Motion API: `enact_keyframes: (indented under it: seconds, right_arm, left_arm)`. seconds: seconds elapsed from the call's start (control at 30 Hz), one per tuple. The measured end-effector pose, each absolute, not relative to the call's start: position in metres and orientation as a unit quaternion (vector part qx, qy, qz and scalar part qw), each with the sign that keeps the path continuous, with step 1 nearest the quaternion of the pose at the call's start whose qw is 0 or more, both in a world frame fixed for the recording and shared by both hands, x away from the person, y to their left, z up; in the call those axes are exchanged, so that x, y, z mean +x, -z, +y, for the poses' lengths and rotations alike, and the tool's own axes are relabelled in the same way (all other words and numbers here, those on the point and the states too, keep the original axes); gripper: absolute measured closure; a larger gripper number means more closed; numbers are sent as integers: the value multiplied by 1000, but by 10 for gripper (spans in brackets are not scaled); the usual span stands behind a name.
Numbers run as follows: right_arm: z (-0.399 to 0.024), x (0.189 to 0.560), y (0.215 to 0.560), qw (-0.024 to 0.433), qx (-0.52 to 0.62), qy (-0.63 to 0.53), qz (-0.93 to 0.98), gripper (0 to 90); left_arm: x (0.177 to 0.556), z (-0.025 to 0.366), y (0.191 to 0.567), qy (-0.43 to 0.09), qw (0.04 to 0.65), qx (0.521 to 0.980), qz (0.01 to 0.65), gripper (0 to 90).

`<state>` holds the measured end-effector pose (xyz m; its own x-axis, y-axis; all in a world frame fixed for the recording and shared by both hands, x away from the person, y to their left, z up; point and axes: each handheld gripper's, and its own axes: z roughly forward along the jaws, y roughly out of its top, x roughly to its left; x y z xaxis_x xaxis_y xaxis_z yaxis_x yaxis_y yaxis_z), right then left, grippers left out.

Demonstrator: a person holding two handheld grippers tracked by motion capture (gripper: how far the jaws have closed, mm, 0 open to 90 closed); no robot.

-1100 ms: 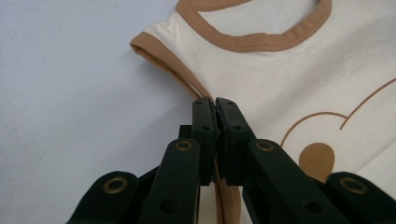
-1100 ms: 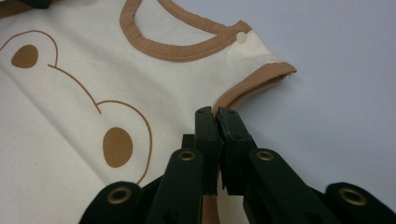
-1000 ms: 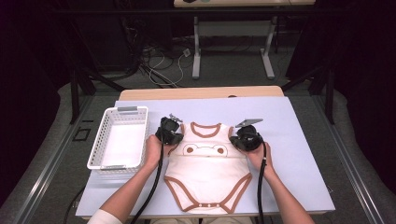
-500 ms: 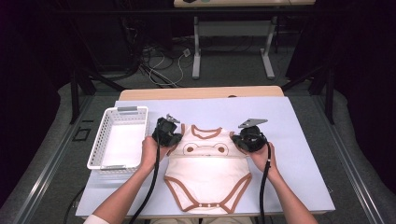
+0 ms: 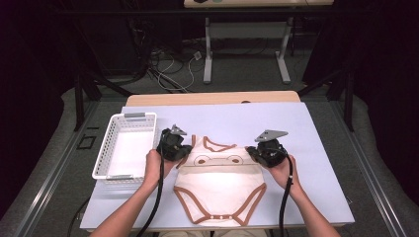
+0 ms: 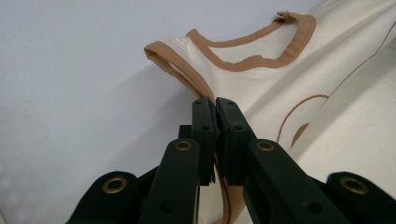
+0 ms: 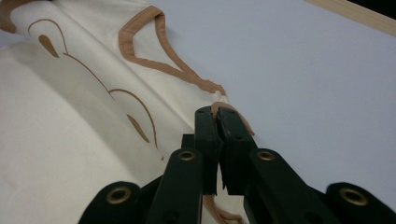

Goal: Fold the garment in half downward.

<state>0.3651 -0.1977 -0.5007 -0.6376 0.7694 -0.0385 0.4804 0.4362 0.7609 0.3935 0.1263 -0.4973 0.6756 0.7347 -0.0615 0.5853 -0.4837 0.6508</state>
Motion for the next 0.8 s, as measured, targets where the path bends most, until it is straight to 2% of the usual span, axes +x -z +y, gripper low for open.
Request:
enact_keyframes:
  seconds: [0.47, 0.8]
  right_arm:
    - [-192, 332, 523, 172, 347, -327, 862, 847]
    - [-192, 331, 544, 152, 348, -300, 875, 791]
  left_arm:
    - [369, 125, 516, -96, 298, 878, 363, 847]
    - [362, 121, 536, -86, 265, 893, 353, 801]
